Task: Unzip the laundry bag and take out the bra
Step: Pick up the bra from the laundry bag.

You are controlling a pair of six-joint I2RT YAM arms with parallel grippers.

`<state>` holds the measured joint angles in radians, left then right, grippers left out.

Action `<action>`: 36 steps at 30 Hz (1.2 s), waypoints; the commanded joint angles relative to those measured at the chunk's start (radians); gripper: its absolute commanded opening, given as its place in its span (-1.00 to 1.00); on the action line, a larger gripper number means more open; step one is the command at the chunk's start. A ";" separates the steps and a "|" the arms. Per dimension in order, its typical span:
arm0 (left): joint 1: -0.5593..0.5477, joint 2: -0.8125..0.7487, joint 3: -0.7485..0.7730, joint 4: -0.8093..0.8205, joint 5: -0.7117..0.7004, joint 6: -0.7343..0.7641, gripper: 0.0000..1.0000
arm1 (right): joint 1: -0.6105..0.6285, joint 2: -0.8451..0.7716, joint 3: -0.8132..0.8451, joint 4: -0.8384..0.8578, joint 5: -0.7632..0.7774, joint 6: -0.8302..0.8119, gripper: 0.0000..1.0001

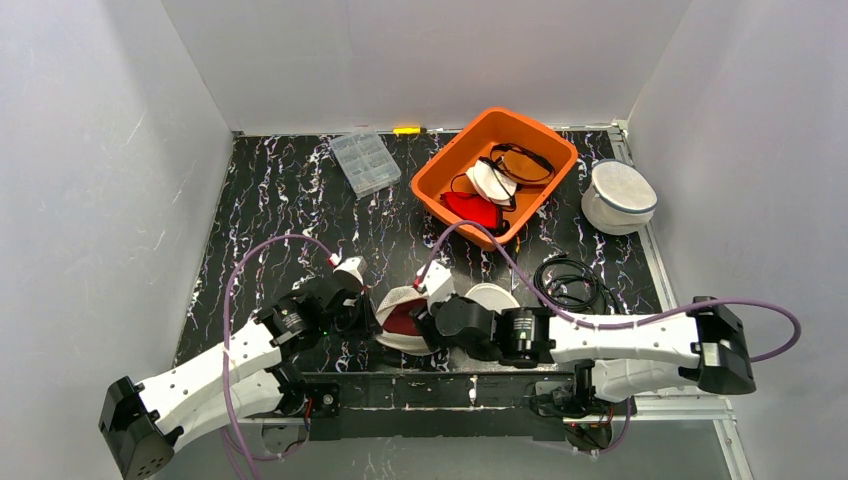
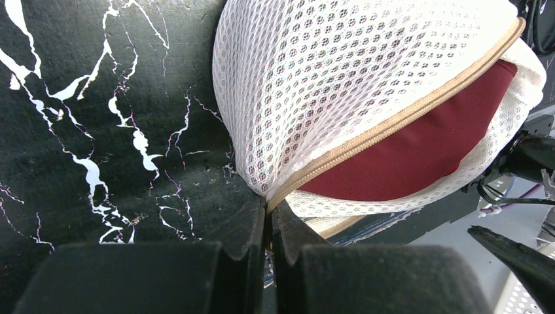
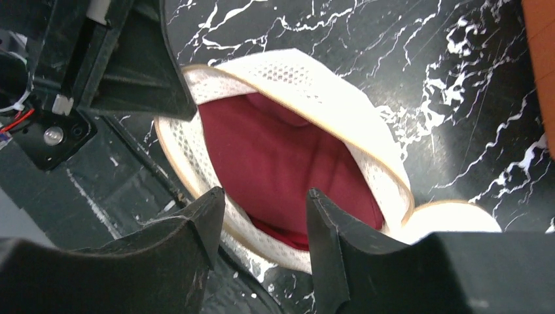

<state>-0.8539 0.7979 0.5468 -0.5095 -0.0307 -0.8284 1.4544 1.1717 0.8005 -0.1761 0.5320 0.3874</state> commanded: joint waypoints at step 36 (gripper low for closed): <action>-0.004 -0.072 -0.042 -0.030 -0.010 0.004 -1.00 | 0.002 0.439 0.108 0.293 0.058 -0.040 -0.06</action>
<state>-0.8539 0.7406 0.5091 -0.5167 -0.0376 -0.8234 1.4544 1.5990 0.9012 0.1055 0.5480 0.3325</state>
